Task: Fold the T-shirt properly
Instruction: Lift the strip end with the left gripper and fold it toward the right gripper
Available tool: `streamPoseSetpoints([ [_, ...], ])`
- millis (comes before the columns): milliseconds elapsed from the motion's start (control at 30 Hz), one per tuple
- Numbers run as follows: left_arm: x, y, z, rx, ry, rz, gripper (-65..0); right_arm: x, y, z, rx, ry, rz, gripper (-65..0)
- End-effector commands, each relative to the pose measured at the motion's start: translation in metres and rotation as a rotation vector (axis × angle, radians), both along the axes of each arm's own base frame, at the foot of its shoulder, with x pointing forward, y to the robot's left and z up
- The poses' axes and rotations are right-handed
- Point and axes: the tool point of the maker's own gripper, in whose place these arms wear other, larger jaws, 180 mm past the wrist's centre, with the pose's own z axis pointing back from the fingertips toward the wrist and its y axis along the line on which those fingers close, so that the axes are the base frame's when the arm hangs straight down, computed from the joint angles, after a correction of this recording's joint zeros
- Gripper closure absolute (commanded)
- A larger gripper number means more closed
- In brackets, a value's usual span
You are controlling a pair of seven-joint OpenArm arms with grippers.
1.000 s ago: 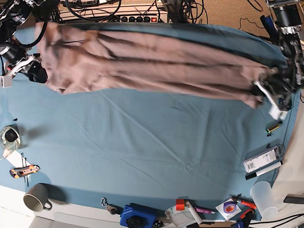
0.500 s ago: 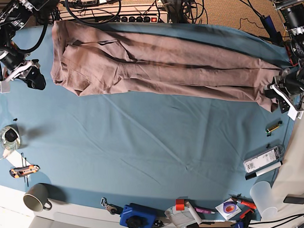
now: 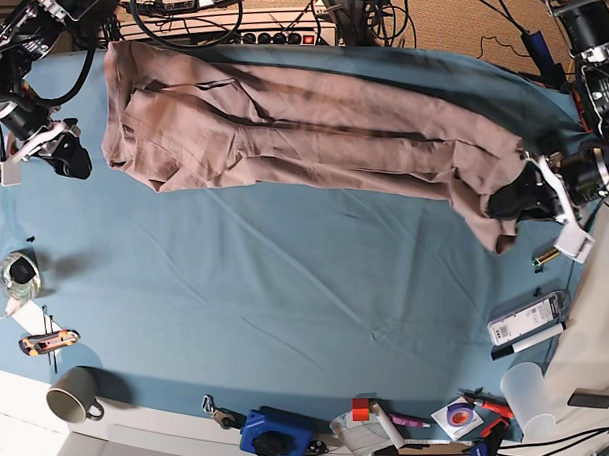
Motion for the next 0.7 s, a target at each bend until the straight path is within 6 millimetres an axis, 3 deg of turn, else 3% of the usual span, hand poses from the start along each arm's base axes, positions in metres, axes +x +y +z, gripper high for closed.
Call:
streamPoseSetpoints([
  [0,0.001,-0.015,0.014,-0.019,-0.048,-0.049,0.0,0.006,-0.006,0.015,-0.030,-0.044,-0.002,-18.3],
  [133,-0.016,-0.065,0.004,0.017,-0.022,-0.230,0.0,0.005,-0.007,0.012,-0.036,-0.033,-0.006,-18.3],
  [367,-0.020,-0.135,-0.004,0.011,-0.065,-0.339,0.0,0.004,-0.008,0.010,-0.043,-0.022,-0.010,-18.3],
  [533,-0.020,-0.172,-0.002,-0.043,-0.089,-0.339,0.0,0.004,-0.008,0.010,-0.043,-0.022,-0.010,-18.3],
  [667,-0.014,-0.188,0.000,-0.062,-0.115,-0.310,0.0,0.004,-0.008,0.010,-0.043,-0.022,-0.010,-18.3],
])
